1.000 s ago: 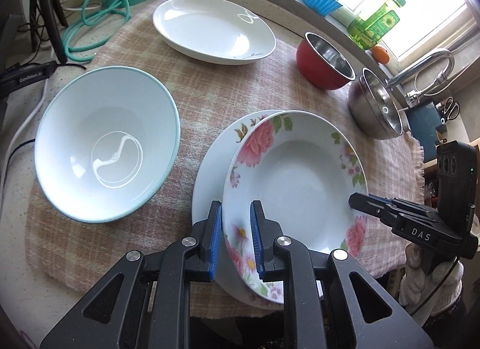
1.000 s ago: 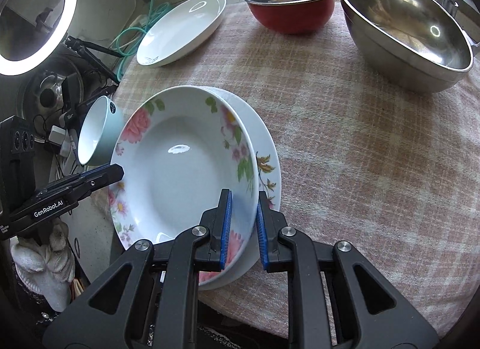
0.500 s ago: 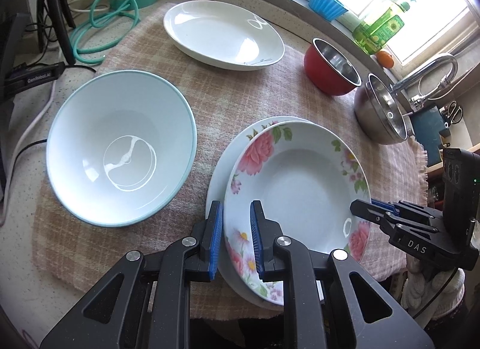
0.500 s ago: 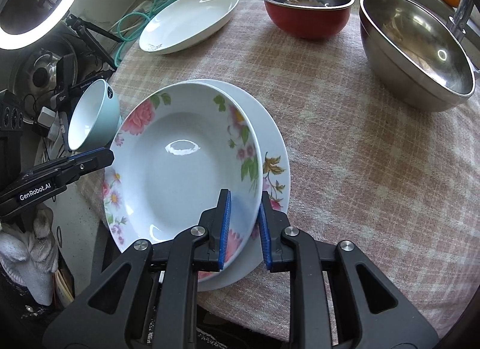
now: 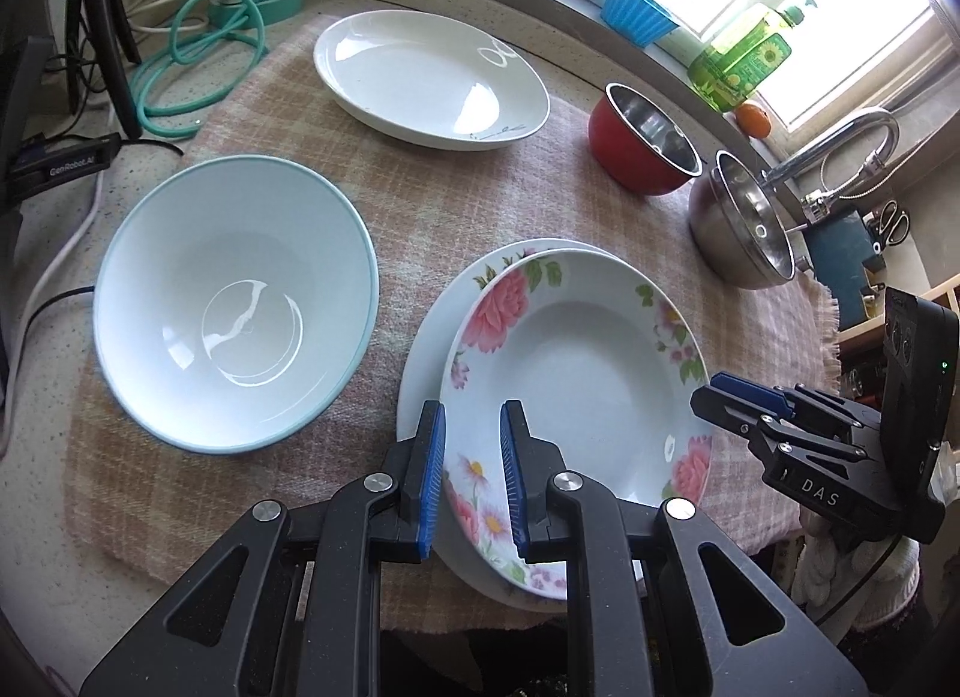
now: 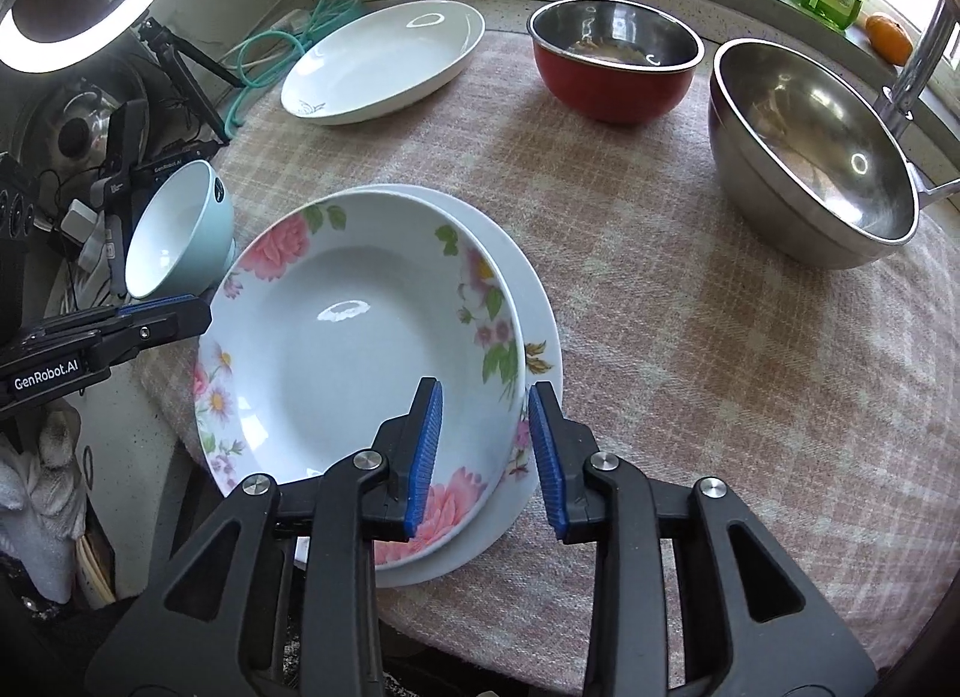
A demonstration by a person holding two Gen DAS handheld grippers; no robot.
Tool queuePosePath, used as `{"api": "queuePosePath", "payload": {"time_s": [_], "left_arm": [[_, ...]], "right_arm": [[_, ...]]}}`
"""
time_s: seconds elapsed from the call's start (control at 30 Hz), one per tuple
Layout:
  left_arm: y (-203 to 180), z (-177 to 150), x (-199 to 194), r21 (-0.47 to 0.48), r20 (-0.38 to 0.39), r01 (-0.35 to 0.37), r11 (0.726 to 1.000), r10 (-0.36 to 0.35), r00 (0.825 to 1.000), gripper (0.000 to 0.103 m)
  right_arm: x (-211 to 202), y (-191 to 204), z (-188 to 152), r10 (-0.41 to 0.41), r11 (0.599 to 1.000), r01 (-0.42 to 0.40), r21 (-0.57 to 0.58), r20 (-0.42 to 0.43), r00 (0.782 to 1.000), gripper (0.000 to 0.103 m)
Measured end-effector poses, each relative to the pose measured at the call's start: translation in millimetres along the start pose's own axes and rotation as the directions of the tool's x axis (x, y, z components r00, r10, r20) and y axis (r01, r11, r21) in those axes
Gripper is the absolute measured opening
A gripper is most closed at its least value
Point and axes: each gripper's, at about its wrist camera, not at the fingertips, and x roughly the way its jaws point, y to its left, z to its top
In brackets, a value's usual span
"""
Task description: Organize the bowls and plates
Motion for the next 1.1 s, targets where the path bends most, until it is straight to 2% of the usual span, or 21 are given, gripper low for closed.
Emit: {"api": "queuePosePath", "payload": {"time_s": [0.17, 0.23, 0.3, 0.5, 0.63, 0.7, 0.93, 1.1], "left_arm": [[-1.6, 13.9, -15.1, 0.018, 0.036, 0.029, 0.999, -0.030, 0.999, 0.018], [-0.2, 24.0, -20.9, 0.029, 0.052, 0.033, 0.999, -0.034, 0.998, 0.018], [3.6, 36.2, -26.3, 0.037, 0.069, 0.036, 0.999, -0.038, 0.997, 0.020], [22.6, 87.4, -32.3, 0.072, 0.124, 0.007, 0.997, -0.016, 0.992, 0.020], [42.3, 126.9, -23.8, 0.082, 0.123, -0.009, 0.997, -0.001, 0.992, 0.020], [50.4, 146.8, -16.0, 0.088, 0.126, -0.041, 0.995, 0.030, 0.992, 0.020], [73.3, 196.8, 18.3, 0.080, 0.099, -0.081, 0.993, 0.073, 0.992, 0.020], [81.2, 220.1, 40.2, 0.068, 0.064, -0.074, 0.995, 0.069, 0.996, 0.020]], "right_arm": [[-12.9, -4.8, 10.9, 0.034, 0.998, -0.036, 0.049, 0.057, 0.998, 0.032], [-17.8, -8.4, 15.9, 0.053, 0.995, -0.060, 0.086, 0.085, 0.995, 0.045], [-21.5, -11.4, 22.1, 0.076, 0.988, -0.090, 0.123, 0.113, 0.991, 0.049], [-24.8, -15.2, 48.0, 0.143, 0.957, -0.182, 0.224, 0.180, 0.973, 0.049], [-18.0, -12.0, 70.2, 0.163, 0.940, -0.215, 0.265, 0.203, 0.965, 0.049], [-14.2, -10.5, 81.0, 0.173, 0.932, -0.229, 0.280, 0.211, 0.962, 0.049], [15.7, -9.1, 112.1, 0.211, 0.903, -0.265, 0.338, 0.189, 0.959, 0.049], [37.2, -7.2, 125.5, 0.185, 0.907, -0.234, 0.349, 0.168, 0.968, 0.046]]}}
